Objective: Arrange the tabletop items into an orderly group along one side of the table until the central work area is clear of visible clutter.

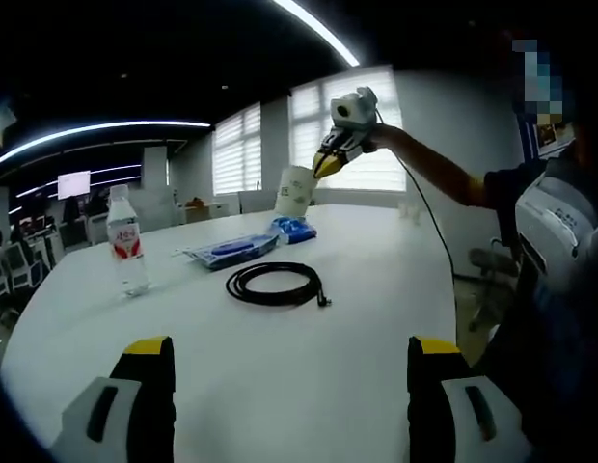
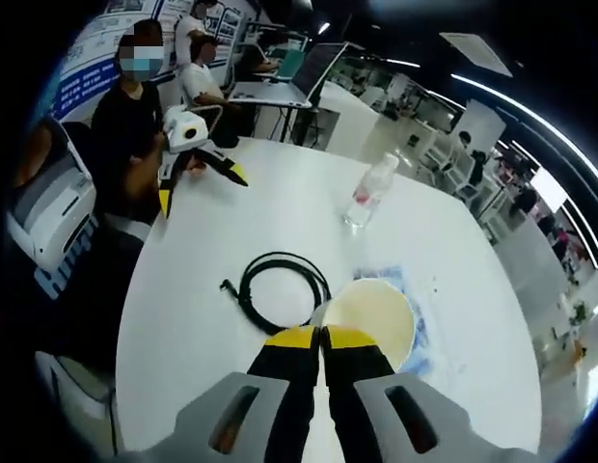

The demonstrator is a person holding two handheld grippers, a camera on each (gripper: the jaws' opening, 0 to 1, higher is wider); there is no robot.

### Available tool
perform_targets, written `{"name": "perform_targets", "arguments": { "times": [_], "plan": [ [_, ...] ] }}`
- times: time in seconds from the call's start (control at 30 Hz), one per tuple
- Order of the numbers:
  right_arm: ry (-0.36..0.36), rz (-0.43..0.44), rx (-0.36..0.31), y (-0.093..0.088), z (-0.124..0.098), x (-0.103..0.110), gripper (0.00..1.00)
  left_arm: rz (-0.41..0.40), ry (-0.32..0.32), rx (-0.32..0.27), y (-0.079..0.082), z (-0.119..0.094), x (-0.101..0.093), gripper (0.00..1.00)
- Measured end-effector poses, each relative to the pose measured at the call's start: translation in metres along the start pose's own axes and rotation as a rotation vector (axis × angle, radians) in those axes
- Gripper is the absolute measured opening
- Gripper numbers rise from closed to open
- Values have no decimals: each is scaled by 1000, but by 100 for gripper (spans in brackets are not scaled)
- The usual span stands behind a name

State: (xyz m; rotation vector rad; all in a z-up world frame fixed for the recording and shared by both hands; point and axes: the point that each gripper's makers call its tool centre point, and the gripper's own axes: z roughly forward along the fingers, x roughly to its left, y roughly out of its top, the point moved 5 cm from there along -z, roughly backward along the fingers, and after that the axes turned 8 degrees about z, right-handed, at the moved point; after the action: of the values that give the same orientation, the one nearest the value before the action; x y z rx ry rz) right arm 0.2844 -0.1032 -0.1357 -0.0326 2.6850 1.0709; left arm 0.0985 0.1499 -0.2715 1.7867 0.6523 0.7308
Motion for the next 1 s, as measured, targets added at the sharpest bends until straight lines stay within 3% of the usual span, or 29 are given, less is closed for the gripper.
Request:
{"name": "perform_targets", "arguments": {
  "times": [0.4,1.0],
  "plan": [
    [0,-70,19,46,40,-20,0,3,6,5,0,-1,1,100],
    [-17,-128,70,86,103,-37,0,8,9,8,1,0,1,100]
  ]
}}
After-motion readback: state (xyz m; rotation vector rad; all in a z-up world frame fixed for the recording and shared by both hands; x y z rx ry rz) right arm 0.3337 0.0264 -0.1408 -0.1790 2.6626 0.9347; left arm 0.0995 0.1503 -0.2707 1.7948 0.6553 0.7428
